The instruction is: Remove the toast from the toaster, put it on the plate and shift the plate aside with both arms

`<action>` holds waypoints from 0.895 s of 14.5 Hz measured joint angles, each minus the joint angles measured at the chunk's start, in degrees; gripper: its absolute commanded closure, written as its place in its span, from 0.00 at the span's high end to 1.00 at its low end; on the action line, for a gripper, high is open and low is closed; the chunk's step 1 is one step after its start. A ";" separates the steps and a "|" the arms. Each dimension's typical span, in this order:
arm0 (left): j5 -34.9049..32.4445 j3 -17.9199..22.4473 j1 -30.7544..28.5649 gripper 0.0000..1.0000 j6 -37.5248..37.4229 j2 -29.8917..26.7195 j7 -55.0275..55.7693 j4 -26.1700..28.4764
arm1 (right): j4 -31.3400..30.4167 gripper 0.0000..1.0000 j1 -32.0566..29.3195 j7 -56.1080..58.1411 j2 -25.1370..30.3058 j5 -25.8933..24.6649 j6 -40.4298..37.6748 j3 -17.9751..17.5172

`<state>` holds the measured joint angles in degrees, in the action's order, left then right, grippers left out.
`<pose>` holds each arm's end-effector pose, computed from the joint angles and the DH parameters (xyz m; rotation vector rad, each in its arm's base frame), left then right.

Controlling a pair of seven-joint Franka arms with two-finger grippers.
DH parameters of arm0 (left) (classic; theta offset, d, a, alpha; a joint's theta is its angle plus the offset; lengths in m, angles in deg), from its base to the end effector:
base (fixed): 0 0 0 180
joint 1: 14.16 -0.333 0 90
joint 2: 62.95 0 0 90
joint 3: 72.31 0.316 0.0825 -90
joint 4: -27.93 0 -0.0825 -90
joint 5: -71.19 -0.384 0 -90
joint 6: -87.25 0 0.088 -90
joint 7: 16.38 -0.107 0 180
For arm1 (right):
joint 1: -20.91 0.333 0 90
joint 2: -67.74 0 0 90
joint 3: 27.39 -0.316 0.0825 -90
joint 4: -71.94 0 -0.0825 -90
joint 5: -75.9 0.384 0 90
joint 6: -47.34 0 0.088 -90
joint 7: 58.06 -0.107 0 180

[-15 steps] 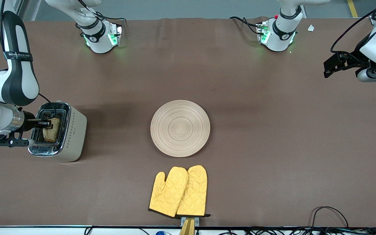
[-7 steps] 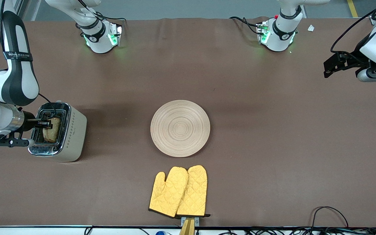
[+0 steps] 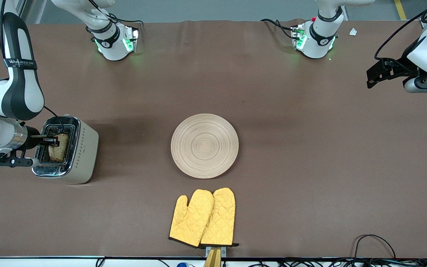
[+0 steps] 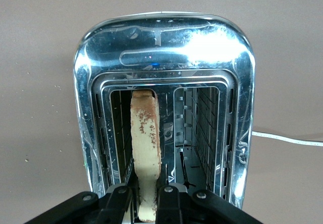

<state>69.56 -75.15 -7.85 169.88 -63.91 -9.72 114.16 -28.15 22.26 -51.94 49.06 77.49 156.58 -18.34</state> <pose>0.5297 -0.0822 0.6533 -3.1051 0.0628 0.0647 0.6202 -0.0745 0.3756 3.1247 -0.0543 -0.2568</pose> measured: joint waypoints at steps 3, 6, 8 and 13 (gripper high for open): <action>0.00 -0.06 0.28 1.00 0.00 0.00 0.00 0.00 | 0.00 0.15 0.00 0.01 0.00 0.00 0.00 0.00; 0.00 -0.05 0.28 1.00 0.00 0.00 0.00 0.00 | 0.00 0.15 0.00 0.02 0.00 0.00 0.00 0.00; 0.00 -0.04 0.27 1.00 0.00 0.00 0.00 0.00 | 0.00 0.15 0.00 0.02 0.00 0.00 0.00 0.00; 0.00 -0.02 0.25 1.00 0.00 0.00 0.00 0.00 | 0.01 0.11 0.00 0.04 0.00 0.00 0.00 0.00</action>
<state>69.56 -75.17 -7.59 169.88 -63.91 -9.72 114.16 -28.15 22.26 -51.91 49.06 77.49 156.58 -18.34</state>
